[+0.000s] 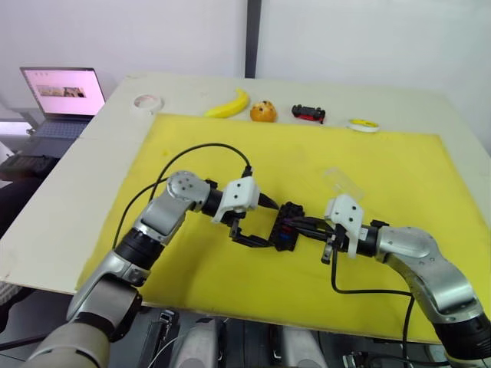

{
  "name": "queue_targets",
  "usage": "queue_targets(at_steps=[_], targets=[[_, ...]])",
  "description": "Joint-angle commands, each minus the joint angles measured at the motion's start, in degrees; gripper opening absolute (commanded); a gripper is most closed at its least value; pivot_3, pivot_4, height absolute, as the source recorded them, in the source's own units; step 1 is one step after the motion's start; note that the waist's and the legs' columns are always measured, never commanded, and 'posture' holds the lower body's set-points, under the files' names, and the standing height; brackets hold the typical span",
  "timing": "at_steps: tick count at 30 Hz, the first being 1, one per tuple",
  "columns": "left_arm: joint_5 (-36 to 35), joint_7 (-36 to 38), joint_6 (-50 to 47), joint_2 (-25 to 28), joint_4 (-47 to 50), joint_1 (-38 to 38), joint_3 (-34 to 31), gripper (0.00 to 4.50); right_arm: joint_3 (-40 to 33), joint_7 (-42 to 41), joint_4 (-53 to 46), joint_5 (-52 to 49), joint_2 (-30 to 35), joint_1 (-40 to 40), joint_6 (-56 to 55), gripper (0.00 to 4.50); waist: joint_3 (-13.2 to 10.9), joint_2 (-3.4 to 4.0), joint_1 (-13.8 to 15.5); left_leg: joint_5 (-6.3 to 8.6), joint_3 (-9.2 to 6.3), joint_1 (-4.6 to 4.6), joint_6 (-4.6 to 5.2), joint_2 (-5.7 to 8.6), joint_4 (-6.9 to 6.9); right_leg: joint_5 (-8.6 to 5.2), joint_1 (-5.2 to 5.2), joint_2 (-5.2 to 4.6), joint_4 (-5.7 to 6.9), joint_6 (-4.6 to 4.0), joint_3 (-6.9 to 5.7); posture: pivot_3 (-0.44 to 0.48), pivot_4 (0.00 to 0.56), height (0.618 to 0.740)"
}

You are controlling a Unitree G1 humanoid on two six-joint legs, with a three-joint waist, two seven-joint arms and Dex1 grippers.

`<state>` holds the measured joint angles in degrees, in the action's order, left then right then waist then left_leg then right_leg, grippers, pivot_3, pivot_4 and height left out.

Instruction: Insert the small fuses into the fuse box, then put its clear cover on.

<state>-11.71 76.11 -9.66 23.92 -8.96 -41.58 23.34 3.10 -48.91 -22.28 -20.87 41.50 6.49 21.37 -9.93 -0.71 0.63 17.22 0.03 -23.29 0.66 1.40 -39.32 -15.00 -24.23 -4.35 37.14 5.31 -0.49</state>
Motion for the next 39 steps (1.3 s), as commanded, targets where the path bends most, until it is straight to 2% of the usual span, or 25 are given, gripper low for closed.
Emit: queue_targets(at_steps=[1,3,6,9,13,14,21,24,27,34,39], targets=[[0.02,0.04,0.54,-0.29,1.31,-0.44,-0.83,4.46,-0.49,-0.35,-0.05,0.43,0.03,-0.26,-0.4,0.0,0.0,0.0,0.0,0.0,0.0,0.0,0.0,0.0,0.0,0.0,0.0,0.0,0.0,0.0,0.0,0.0,0.15,0.74],[0.01,0.05,0.56,-0.28,1.3,-0.43,-0.84,4.46,-0.68,-0.41,-0.24,0.02,-0.03,-0.09,-0.09,0.0,0.0,0.0,0.0,0.0,0.0,0.0,0.0,0.0,0.0,0.0,0.0,0.0,0.0,0.0,0.0,0.0,0.15,0.74],[0.03,0.06,0.65,-0.24,1.24,-0.39,-0.85,4.5,-1.06,-0.31,-0.89,-0.56,-0.01,0.17,0.51,0.98,0.0,0.0,-0.01,0.0,0.0,0.0,0.0,0.0,0.0,0.0,0.0,0.0,0.0,0.0,0.0,0.0,0.15,0.74],[0.08,0.12,0.95,-0.14,0.87,-0.31,-0.95,4.5,-3.36,-0.38,-5.2,-4.02,0.93,1.27,3.55,2.36,0.0,0.0,-0.04,0.0,0.0,0.0,0.0,0.0,0.0,0.0,0.0,0.0,0.01,0.0,0.0,0.0,0.15,0.74],[0.16,-0.04,1.26,-0.33,0.38,-0.31,-0.98,4.5,-6.1,-0.71,-8.87,-6.79,2.65,1.53,6.3,4.42,0.0,0.0,0.01,0.0,0.0,0.0,0.0,0.0,0.0,0.0,-0.01,0.0,0.01,0.0,0.01,0.0,0.15,0.74],[0.23,-0.22,1.45,-0.59,0.07,-0.38,-0.96,4.5,-6.76,-0.46,-9.44,-7.27,2.94,1.76,6.9,4.47,0.0,0.0,0.03,0.0,0.0,0.0,0.0,0.0,0.0,0.0,-0.01,0.0,0.01,0.0,0.01,0.0,0.15,0.74],[0.29,-0.33,2.03,-1.5,-0.4,-0.23,-0.7,4.5,-8.71,2.04,-12.12,-10.79,2.17,1.67,11.39,4.47,0.0,0.0,0.01,0.0,0.0,0.0,0.0,0.0,0.0,0.0,-0.01,0.0,0.02,0.0,0.01,0.0,0.15,0.74],[0.06,0.14,1.99,-1.48,-0.07,-0.22,-0.77,4.5,-8.03,3.85,-11.44,-10.41,-0.08,-0.31,10.56,4.47,0.01,-0.01,0.05,0.0,0.0,0.0,0.0,0.0,-0.01,0.0,0.0,0.0,0.02,0.0,0.02,0.0,0.15,0.74],[-0.09,0.64,2.01,-1.23,0.38,-0.25,-0.8,4.5,-6.95,4.72,-11.17,-9.45,-1.96,-2.32,9.29,3.62,0.01,0.0,0.02,0.0,0.0,0.0,0.0,0.0,-0.01,0.0,-0.01,0.0,0.02,0.0,0.02,0.0,0.15,0.74],[0.49,2.0,3.26,0.1,0.68,-0.14,-0.64,4.5,-4.22,6.06,-10.27,-7.02,-3.95,-3.94,7.59,0.03,0.02,0.01,-0.08,0.0,0.0,0.02,0.0,0.0,-0.01,0.0,-0.01,0.03,0.04,0.0,0.02,0.0,0.15,0.74],[0.97,2.15,4.25,0.24,0.31,-0.12,-0.33,4.5,-2.8,6.39,-9.83,-6.04,-3.98,-3.62,8.15,0.03,0.02,0.01,0.0,0.0,0.0,0.01,0.0,0.0,-0.01,0.0,0.0,0.03,0.04,0.0,0.02,0.0,0.15,0.74]])
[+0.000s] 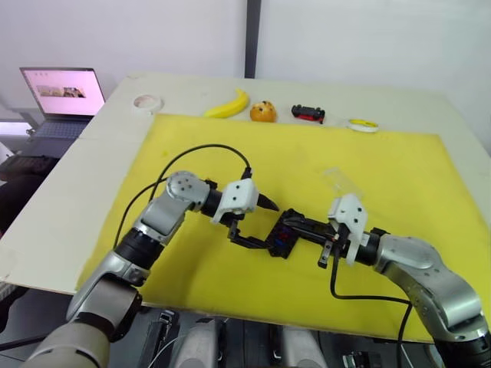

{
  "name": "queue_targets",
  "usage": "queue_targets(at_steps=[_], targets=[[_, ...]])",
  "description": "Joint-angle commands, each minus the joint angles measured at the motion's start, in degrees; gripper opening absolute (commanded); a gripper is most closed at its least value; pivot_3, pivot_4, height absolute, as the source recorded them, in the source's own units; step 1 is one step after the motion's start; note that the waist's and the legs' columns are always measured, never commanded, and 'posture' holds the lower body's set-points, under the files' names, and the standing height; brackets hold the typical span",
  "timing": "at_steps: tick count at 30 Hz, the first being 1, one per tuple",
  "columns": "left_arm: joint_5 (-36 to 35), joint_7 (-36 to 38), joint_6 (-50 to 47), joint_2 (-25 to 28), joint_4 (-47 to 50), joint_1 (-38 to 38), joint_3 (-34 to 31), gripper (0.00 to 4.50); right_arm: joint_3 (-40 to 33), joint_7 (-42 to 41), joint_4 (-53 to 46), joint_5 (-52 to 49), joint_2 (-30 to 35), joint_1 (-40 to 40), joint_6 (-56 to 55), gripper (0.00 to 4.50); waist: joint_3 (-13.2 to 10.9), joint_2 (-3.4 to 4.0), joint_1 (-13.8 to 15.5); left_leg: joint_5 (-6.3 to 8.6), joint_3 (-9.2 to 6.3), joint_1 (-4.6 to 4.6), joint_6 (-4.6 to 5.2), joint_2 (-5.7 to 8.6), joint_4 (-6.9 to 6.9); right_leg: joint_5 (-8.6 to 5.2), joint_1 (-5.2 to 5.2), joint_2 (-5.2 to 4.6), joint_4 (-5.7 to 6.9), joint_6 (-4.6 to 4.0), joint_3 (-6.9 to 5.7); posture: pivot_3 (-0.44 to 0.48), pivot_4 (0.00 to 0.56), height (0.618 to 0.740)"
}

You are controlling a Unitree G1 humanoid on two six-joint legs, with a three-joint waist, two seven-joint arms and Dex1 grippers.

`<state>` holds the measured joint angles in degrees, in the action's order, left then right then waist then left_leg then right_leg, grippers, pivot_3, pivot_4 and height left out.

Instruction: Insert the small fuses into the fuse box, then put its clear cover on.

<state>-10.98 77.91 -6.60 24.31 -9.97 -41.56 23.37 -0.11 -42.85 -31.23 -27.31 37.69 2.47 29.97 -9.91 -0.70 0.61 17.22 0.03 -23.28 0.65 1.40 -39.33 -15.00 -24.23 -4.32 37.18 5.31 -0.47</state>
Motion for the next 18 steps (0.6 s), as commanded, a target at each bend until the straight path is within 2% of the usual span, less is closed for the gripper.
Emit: queue_targets(at_steps=[1,7,11,14,18], targets=[[0.29,0.31,1.2,-0.23,1.22,-0.17,-0.38,4.5,0.68,0.55,-0.82,0.56,-0.27,0.48,-0.17,0.03,0.0,0.0,0.0,0.0,0.0,0.0,0.0,0.0,0.0,0.0,0.0,0.0,0.0,0.0,0.0,0.0,0.15,0.74],[0.47,0.12,1.22,-0.6,1.11,-0.15,-0.45,4.5,4.56,1.81,0.14,4.62,1.97,-0.09,2.98,0.03,0.04,0.01,-0.02,0.0,0.0,0.01,0.0,0.0,0.0,0.0,0.0,0.0,0.01,0.0,0.0,0.0,0.15,0.74],[0.44,-0.03,1.07,-0.45,1.45,0.17,-0.58,4.5,4.51,2.93,0.02,5.11,1.89,-0.2,3.5,0.03,0.13,-0.03,0.0,0.0,0.0,0.03,0.0,0.0,0.0,0.0,0.02,0.01,0.01,0.0,0.0,0.0,0.15,0.74],[-0.47,-0.53,-0.61,0.86,3.65,1.61,-1.65,4.5,1.73,3.29,-2.95,1.18,0.64,0.88,4.56,0.03,0.13,-0.03,-0.09,0.0,0.0,0.04,0.0,0.0,0.0,0.0,0.05,0.01,0.01,0.0,0.0,0.0,0.15,0.74],[-4.96,-2.83,-8.03,5.34,11.72,6.57,-7.05,4.5,-8.25,5.12,-9.2,-9.77,-0.16,1.45,8.61,0.03,0.12,-0.02,-0.48,0.0,0.0,0.02,0.0,-0.04,0.0,0.0,-0.01,0.01,0.02,0.0,0.09,0.0,0.15,0.74]])
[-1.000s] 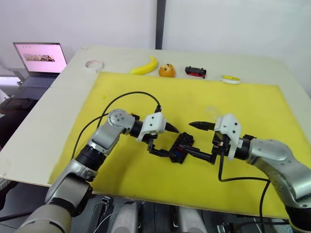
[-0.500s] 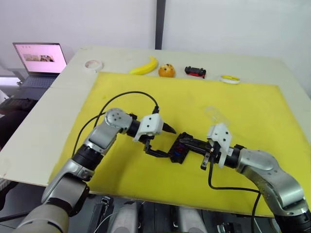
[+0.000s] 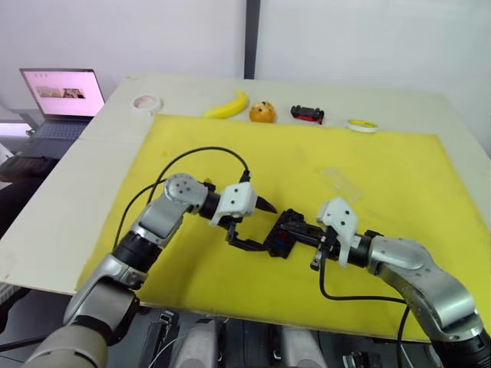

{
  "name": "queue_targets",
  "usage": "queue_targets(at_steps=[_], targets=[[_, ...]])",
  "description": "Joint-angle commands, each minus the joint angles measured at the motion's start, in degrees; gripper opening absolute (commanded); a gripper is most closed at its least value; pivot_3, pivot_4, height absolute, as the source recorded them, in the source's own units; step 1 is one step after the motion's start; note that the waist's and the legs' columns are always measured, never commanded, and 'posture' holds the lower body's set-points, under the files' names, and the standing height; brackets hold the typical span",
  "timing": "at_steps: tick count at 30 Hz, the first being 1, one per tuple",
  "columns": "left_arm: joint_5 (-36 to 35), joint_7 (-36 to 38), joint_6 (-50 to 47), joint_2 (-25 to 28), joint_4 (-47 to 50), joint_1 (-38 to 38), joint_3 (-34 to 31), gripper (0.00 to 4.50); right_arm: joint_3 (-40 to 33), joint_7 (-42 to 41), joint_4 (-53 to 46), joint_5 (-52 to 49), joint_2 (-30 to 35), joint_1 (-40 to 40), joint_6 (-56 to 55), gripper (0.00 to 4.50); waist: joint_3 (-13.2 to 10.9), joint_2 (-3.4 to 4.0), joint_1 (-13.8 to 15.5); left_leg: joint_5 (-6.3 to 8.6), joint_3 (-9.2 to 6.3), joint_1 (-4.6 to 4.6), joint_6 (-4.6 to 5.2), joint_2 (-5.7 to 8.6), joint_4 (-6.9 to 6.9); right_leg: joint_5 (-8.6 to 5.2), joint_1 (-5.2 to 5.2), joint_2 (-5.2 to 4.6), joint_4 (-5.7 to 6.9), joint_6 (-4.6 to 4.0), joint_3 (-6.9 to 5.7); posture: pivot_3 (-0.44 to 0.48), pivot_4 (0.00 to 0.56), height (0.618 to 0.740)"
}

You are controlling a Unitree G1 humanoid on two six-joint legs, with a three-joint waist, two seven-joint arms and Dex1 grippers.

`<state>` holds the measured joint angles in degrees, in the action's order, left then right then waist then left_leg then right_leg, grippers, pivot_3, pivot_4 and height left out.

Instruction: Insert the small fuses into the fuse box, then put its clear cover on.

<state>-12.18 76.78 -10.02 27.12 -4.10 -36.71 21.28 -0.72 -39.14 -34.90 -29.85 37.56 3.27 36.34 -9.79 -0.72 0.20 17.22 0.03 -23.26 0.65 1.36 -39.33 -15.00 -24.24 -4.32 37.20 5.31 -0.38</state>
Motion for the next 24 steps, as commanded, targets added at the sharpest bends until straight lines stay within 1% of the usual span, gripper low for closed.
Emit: queue_targets(at_steps=[1,3,5,8,9,10,12,13,15,16,17,18,21,24], targets=[[-4.9,-2.39,-6.63,3.48,7.74,2.88,-6.21,4.5,-9.83,1.85,-6.28,-9.16,0.23,0.29,3.27,0.03,0.0,0.0,-0.05,0.0,-0.02,0.0,0.0,-0.03,0.0,0.0,0.0,0.0,0.0,0.0,0.0,0.0,0.15,0.74],[-8.41,-4.04,-12.33,6.91,12.68,6.66,-10.56,4.5,-17.02,2.25,-6.63,-13.57,1.94,-1.42,5.67,0.03,0.0,0.0,0.05,0.0,-0.04,0.0,0.0,-0.04,0.0,0.0,0.01,-0.08,0.0,0.0,0.0,0.0,0.15,0.74],[-11.09,-6.16,-17.3,10.54,16.71,10.65,-15.26,4.5,-24.19,1.54,-5.44,-15.61,4.65,-4.32,7.58,0.03,0.0,0.0,0.18,0.01,-0.04,0.0,0.01,-0.04,0.0,0.0,0.03,-0.13,-0.01,0.0,0.0,0.0,0.15,0.74],[-15.32,-9.5,-24.38,15.85,18.89,16.45,-24.28,4.5,-32.89,-2.51,1.38,-9.95,9.88,-12.29,5.46,0.03,0.0,0.0,0.5,0.02,-0.03,0.0,0.04,-0.02,0.01,0.0,0.05,-0.17,-0.03,0.0,0.0,0.0,0.15,0.74],[-16.45,-10.22,-26.24,17.72,18.39,18.66,-27.79,4.5,-35.34,-4.27,4.78,-7.22,11.41,-15.57,3.81,0.56,0.0,0.0,0.55,0.02,-0.03,0.01,0.04,-0.01,0.01,0.0,0.09,-0.17,-0.04,0.0,-0.01,0.0,0.15,0.74],[-17.25,-10.82,-27.46,19.18,17.81,20.47,-30.57,4.5,-37.05,-5.78,7.65,-4.82,12.41,-18.17,1.62,0.82,0.0,0.0,0.54,0.03,-0.03,0.02,0.04,-0.01,0.02,0.0,0.12,-0.17,-0.07,0.0,-0.02,0.0,0.15,0.74],[-18.04,-11.78,-28.91,21.74,15.85,23.63,-35.22,4.5,-39.82,-8.71,12.49,-0.96,13.85,-22.39,-3.11,1.86,0.0,0.01,0.5,0.04,-0.03,0.06,0.07,-0.01,0.03,0.0,0.16,-0.15,-0.09,0.0,-0.03,0.0,0.15,0.74],[-17.84,-12.24,-28.91,22.75,14.49,24.98,-37.06,4.5,-41.02,-10.03,14.6,0.65,14.36,-23.95,-5.39,2.29,0.0,0.01,0.47,0.04,0.01,0.09,0.07,0.0,0.03,0.0,0.18,-0.13,-0.1,0.0,-0.03,0.0,0.15,0.74],[-16.8,-12.77,-27.91,24.73,11.44,27.56,-39.91,4.5,-43.45,-11.41,18.15,2.04,14.86,-25.16,-7.66,3.3,0.0,0.02,0.32,0.04,0.04,0.22,0.07,-0.01,0.07,-0.01,0.26,-0.12,-0.09,0.0,-0.02,0.0,0.15,0.74],[-16.4,-12.63,-27.12,25.5,10.39,28.71,-40.85,4.5,-44.29,-11.67,18.95,1.98,14.96,-25.18,-7.73,3.69,-0.03,0.03,0.0,0.04,0.08,0.32,0.07,-0.02,0.11,-0.01,0.32,-0.12,-0.1,0.0,0.0,0.0,0.15,0.74],[-15.82,-12.57,-25.96,26.39,8.92,30.09,-42.07,4.5,-45.1,-11.93,19.8,2.39,15.11,-25.31,-8.1,4.22,-0.03,0.04,-0.14,0.05,0.12,0.76,0.07,-0.05,0.22,-0.03,0.71,-0.14,-0.18,-0.02,0.03,0.0,0.15,0.74],[-15.59,-12.51,-25.3,27.1,7.71,31.19,-43.23,4.5,-45.66,-12.1,20.41,2.89,15.18,-25.39,-8.56,4.47,-0.03,0.03,-0.31,0.09,0.13,0.99,0.1,-0.09,0.25,-0.04,0.94,-0.13,-0.24,-0.03,0.03,0.0,0.15,0.74],[-15.67,-12.64,-24.29,28.36,6.24,33.1,-45.33,4.5,-46.37,-12.43,20.52,3.1,15.06,-25.27,-8.47,4.47,-0.03,0.03,-0.77,0.1,0.13,1.02,0.1,-0.15,0.27,-0.06,0.98,-0.15,-0.23,-0.06,0.03,0.0,0.15,0.74],[-18.97,-13.91,-28.73,27.88,9.39,32.67,-45.74,4.5,-44.91,-12.35,16.71,1.06,14.53,-24.13,-6.97,4.47,-0.03,0.03,-0.76,0.1,0.13,1.01,0.09,-0.15,0.26,-0.06,0.97,-0.24,-0.22,-0.06,0.03,0.0,0.15,0.74]])
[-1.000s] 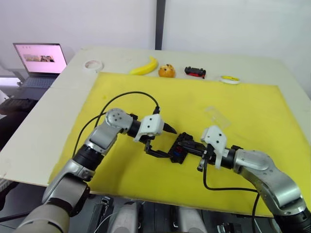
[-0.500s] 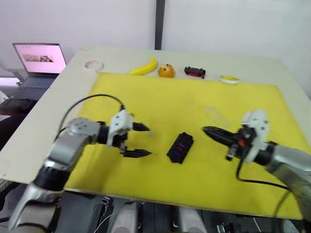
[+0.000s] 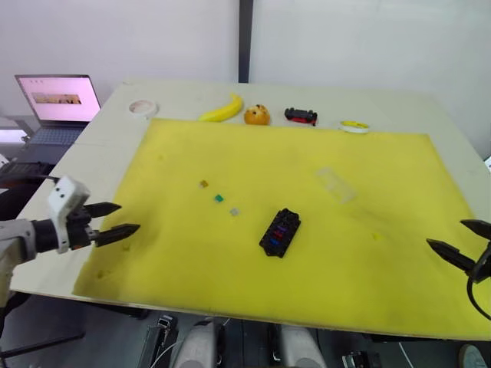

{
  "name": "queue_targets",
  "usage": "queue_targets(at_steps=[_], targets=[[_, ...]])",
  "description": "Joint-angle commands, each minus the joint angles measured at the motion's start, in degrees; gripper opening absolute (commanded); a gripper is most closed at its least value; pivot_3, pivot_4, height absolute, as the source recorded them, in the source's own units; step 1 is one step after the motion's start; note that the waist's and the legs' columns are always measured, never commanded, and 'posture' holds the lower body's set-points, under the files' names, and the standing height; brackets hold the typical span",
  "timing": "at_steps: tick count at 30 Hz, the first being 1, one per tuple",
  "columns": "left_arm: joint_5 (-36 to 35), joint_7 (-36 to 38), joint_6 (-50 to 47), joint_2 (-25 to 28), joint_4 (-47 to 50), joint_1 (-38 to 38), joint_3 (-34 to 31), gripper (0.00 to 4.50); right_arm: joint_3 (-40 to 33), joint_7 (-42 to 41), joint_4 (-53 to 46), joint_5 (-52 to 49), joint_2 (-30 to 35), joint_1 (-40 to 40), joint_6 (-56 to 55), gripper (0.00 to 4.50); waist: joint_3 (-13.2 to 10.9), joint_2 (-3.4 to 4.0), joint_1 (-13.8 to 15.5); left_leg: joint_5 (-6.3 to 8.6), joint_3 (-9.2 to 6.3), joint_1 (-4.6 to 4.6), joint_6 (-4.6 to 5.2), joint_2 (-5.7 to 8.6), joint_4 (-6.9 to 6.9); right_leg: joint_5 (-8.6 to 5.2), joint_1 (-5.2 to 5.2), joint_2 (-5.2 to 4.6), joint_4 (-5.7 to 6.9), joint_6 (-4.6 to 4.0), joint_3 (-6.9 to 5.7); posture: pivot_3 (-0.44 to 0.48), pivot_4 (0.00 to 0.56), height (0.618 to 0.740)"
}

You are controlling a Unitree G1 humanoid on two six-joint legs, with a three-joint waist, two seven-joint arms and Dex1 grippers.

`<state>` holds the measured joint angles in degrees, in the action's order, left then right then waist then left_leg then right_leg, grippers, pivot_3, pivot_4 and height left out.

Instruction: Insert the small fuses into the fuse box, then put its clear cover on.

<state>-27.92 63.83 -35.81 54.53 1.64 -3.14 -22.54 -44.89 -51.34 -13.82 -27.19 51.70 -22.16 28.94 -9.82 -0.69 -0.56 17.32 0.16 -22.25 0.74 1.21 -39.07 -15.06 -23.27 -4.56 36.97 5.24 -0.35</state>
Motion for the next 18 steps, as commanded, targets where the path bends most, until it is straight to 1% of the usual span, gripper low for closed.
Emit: queue_targets(at_steps=[1,3,5,7,8,11,13,16,18], targets=[[-4.98,-1.66,-5.35,-0.07,5.24,-1.44,-1.81,4.5,0.17,0.27,-6.44,-2.66,0.08,2.02,1.4,4.47,0.0,0.0,0.01,0.0,0.0,-0.01,0.0,0.0,0.0,0.0,0.0,-0.03,0.0,0.0,0.0,0.0,0.15,0.74],[-9.42,-4.31,-11.62,-1.78,8.83,-3.09,-1.18,4.5,2.21,1.04,-11.06,-5.43,-0.38,3.74,3.72,4.47,0.0,0.0,0.02,0.0,-0.01,-0.02,-0.01,-0.01,0.0,0.0,-0.01,-0.08,0.0,0.0,0.01,0.0,0.15,0.74],[-14.52,-7.37,-20.38,-3.41,13.31,-5.12,1.44,4.5,5.32,2.05,-15.95,-9.28,-0.81,6.37,6.64,4.47,0.0,0.0,0.02,0.01,-0.03,-0.03,-0.02,-0.01,0.0,0.01,-0.03,-0.1,0.01,0.0,0.01,0.0,0.15,0.74],[-17.36,-9.74,-25.43,-5.03,16.15,-7.91,4.42,4.5,9.72,3.2,-20.17,-12.22,-1.1,9.69,8.59,4.47,0.0,0.01,0.02,0.01,-0.04,-0.05,-0.02,0.0,-0.01,0.01,-0.05,-0.11,0.01,0.01,0.01,0.0,0.15,0.74],[-19.28,-11.6,-27.87,-6.8,16.41,-10.35,5.05,4.5,12.54,4.06,-22.21,-13.46,-1.27,11.72,9.53,4.47,0.0,0.01,0.02,0.01,-0.03,-0.08,-0.03,0.01,-0.01,0.01,-0.07,-0.12,0.02,0.01,0.01,0.0,0.15,0.74],[-25.06,-20.4,-38.31,-14.29,14.23,-17.89,4.46,4.5,20.42,6.63,-26.03,-15.23,-1.77,17.8,11.6,4.47,0.0,-0.01,0.06,0.0,-0.06,-0.12,-0.04,0.02,-0.04,0.02,-0.12,-0.09,0.04,0.01,-0.01,0.0,0.15,0.74],[-27.5,-24.63,-44.03,-17.89,14.23,-19.72,3.98,4.5,24.39,7.61,-27.09,-15.63,-2.12,20.72,12.32,4.47,0.0,-0.03,0.07,0.0,-0.06,-0.13,-0.04,0.06,-0.06,0.02,-0.12,-0.07,0.04,0.02,-0.02,0.0,0.15,0.74],[-31.66,-28.73,-53.88,-22.37,12.85,-22.43,1.62,4.5,29.52,8.79,-27.75,-15.22,-2.84,24.04,12.67,4.47,0.0,-0.04,-0.08,0.0,-0.06,-0.16,-0.04,0.1,-0.05,0.02,-0.17,-0.05,0.05,0.02,0.0,0.0,0.15,0.74],[-34.99,-33.6,-56.52,-24.63,8.99,-24.15,0.74,4.5,32.1,9.47,-27.62,-14.53,-3.27,25.66,12.8,4.47,-0.01,-0.07,0.02,-0.02,-0.06,-0.17,-0.07,0.1,-0.07,0.02,-0.18,-0.03,0.08,0.02,-0.01,0.0,0.15,0.74]])
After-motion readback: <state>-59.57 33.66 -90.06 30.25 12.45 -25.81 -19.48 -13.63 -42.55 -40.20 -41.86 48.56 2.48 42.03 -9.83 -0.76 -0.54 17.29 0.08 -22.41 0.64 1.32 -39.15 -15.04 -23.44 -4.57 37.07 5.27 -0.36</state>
